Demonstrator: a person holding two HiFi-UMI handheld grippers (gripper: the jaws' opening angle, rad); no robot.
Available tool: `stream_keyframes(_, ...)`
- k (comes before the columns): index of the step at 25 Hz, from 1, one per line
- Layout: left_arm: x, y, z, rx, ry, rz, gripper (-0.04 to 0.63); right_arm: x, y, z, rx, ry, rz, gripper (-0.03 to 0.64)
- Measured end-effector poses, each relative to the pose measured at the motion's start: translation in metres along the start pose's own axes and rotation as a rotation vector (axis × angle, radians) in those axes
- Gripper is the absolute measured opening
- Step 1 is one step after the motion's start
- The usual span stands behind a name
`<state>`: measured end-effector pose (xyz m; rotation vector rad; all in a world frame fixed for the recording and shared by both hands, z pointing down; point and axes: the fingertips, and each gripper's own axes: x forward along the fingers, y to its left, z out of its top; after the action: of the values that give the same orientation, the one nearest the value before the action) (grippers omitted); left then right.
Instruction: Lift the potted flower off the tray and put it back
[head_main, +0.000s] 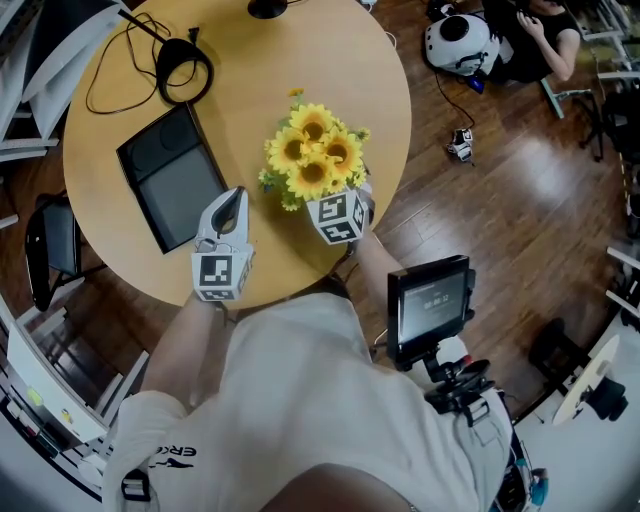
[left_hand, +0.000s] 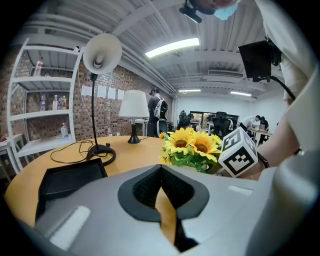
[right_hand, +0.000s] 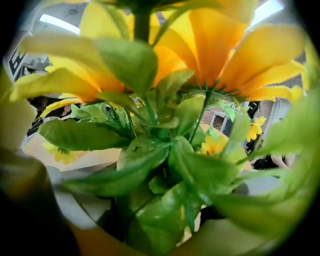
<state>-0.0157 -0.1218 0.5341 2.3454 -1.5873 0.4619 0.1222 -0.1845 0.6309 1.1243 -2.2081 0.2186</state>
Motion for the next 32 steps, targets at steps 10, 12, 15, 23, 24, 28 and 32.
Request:
stream_keyframes(10,-0.0025,0.0001,-0.0048,-0.001,0.011,-0.005,0.002,-0.0002,-0.0001,0.0009,0.021,-0.009,-0.055,0.529)
stream_keyframes(12,-0.0026,-0.0009,-0.0064,-0.001,0.015,-0.007,0.002,-0.0005,-0.0004,0.0003,0.027,-0.008,-0.063,0.531)
stream_keyframes(15,-0.0031,-0.0034,-0.0064,-0.001,0.014,-0.011,0.002,-0.0013,-0.0009,-0.0002,0.032,-0.008,-0.071,0.532)
stream_keyframes(23,-0.0035,-0.0023,-0.0053,0.0,0.009,-0.01,0.002,-0.001,-0.001,0.0004,0.023,-0.028,-0.061,0.539)
stream_keyframes(24,-0.0038,-0.0018,-0.0053,0.0,0.008,-0.009,0.002,-0.0009,-0.0004,0.0001,0.021,-0.029,-0.058,0.542)
stream_keyframes(28,-0.0053,-0.0001,-0.0059,-0.001,0.015,-0.005,0.002,0.0003,0.0011,-0.003,0.019,-0.019,-0.056,0.546)
stream_keyframes(32,-0.006,-0.0016,-0.0026,0.018,0.007,-0.007,0.002,0.0006,0.0004,-0.0033,0.022,-0.02,-0.062,0.546)
